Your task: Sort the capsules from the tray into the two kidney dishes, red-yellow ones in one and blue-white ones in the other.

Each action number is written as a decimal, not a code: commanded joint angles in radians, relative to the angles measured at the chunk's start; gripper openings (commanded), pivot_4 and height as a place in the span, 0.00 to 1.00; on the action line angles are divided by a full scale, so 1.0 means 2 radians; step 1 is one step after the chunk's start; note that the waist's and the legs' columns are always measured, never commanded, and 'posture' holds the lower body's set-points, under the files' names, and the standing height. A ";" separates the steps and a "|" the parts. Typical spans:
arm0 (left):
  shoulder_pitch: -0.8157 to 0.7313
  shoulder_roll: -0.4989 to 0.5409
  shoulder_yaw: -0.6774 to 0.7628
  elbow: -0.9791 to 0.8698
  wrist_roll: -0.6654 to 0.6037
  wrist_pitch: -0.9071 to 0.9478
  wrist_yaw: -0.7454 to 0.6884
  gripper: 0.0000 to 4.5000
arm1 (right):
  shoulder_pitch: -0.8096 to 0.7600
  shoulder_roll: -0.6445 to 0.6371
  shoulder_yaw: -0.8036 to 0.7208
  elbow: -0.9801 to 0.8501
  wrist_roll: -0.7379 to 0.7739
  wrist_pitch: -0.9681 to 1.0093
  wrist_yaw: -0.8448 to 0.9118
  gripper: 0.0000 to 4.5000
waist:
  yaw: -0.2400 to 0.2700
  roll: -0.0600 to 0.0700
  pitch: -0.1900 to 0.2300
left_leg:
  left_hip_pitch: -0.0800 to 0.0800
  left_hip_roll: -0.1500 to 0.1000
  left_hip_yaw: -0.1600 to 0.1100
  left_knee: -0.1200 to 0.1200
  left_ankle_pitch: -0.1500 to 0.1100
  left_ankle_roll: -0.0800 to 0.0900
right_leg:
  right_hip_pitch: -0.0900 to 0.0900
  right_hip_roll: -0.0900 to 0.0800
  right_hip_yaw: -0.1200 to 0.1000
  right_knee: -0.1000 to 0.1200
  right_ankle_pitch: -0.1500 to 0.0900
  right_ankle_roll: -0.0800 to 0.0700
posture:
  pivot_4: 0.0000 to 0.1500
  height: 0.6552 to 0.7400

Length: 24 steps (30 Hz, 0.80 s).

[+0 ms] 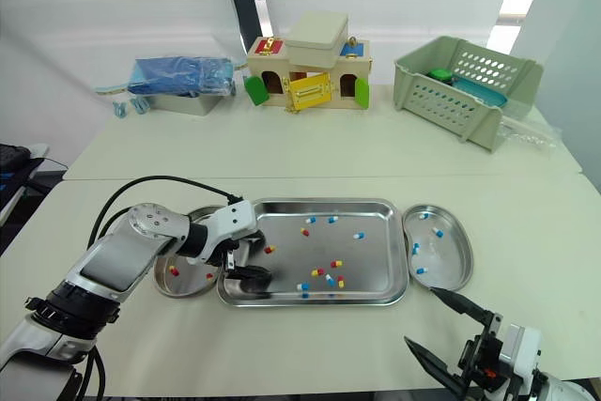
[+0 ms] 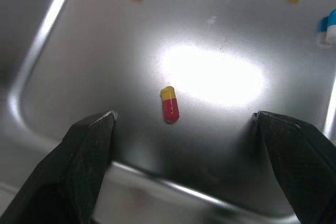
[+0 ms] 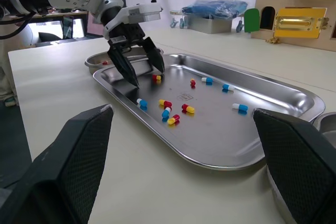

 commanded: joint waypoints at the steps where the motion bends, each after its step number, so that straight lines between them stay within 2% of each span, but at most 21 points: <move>1: -0.002 -0.005 -0.006 0.008 0.013 0.001 0.005 1.00 | 0.003 -0.002 -0.004 -0.020 0.001 -0.011 -0.006 0.99 | 0.000 0.000 0.000 | 0.000 0.000 0.000 0.000 0.000 0.000 | 0.000 0.000 0.000 0.000 0.000 0.000 | 1.00 1.00; 4: 0.002 -0.008 -0.008 0.008 0.015 0.000 0.003 0.86 | 0.004 -0.003 -0.003 -0.021 0.000 -0.012 -0.008 1.00 | 0.000 0.000 0.000 | 0.000 0.000 0.000 0.000 0.000 0.000 | 0.000 0.000 0.000 0.000 0.000 0.000 | 1.00 1.00; 16: 0.006 -0.008 -0.007 0.003 0.018 0.011 0.003 0.00 | 0.002 -0.004 0.002 -0.021 -0.003 -0.012 -0.014 1.00 | 0.000 0.001 0.000 | 0.001 0.000 0.000 0.000 0.000 0.000 | 0.001 0.000 0.000 0.000 0.000 0.000 | 1.00 1.00; 24: 0.012 -0.011 0.005 -0.019 -0.002 0.020 -0.004 0.00 | 0.003 -0.005 0.004 -0.022 -0.003 -0.013 -0.011 1.00 | 0.000 0.001 0.000 | 0.001 0.000 0.000 0.000 0.000 0.000 | 0.002 0.000 0.000 0.000 0.000 0.000 | 1.00 1.00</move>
